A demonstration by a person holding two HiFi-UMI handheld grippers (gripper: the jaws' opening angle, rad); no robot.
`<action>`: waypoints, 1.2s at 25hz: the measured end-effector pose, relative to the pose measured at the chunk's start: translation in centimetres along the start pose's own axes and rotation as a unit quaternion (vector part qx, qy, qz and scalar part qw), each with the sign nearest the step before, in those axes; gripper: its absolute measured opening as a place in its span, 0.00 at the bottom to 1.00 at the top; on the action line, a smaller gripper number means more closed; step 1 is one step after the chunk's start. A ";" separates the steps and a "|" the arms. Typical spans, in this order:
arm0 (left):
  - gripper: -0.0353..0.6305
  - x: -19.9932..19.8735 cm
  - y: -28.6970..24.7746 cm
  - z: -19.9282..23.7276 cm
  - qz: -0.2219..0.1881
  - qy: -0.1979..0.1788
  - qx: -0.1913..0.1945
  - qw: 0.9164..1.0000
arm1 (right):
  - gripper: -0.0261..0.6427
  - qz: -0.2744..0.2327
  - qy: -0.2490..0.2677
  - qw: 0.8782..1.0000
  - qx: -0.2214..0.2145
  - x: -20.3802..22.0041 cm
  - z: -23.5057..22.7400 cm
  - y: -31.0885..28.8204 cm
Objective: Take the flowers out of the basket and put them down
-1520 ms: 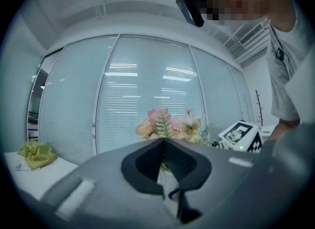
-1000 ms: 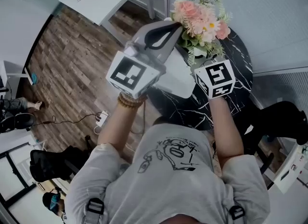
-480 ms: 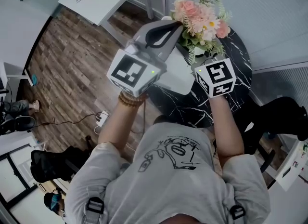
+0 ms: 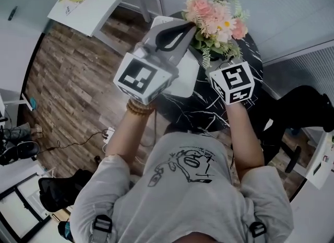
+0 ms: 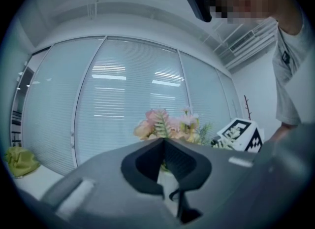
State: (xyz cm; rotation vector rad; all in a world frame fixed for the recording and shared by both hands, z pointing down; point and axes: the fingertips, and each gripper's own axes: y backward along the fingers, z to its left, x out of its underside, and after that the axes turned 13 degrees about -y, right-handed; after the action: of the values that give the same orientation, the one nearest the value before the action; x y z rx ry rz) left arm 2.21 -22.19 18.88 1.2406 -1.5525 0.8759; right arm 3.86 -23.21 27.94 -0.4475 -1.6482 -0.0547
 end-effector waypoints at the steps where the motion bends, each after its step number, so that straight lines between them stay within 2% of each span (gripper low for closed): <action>1: 0.06 -0.2 -0.5 -0.6 -0.002 0.000 0.005 1.000 | 0.51 0.000 -0.001 1.000 0.005 0.1 -0.4 0.6; 11: 0.06 -1.1 -5.5 -7.1 -0.019 0.010 0.062 0.998 | 0.51 -0.001 -0.012 0.998 0.064 2.0 -5.0 7.5; 20: 0.06 -3.7 -10.3 -14.2 -0.037 0.016 0.113 0.993 | 0.51 -0.004 -0.021 0.993 0.118 3.0 -9.2 15.5; 30: 0.06 -3.6 -11.7 -16.7 -0.037 0.021 0.137 0.990 | 0.51 -0.002 -0.029 0.990 0.141 4.2 -10.6 17.9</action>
State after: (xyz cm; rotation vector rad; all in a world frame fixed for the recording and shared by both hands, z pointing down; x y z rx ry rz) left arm 17.63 -8.44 20.40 1.4536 -1.3762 1.0873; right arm 19.36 -8.79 29.45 -0.2308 -1.6830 0.1895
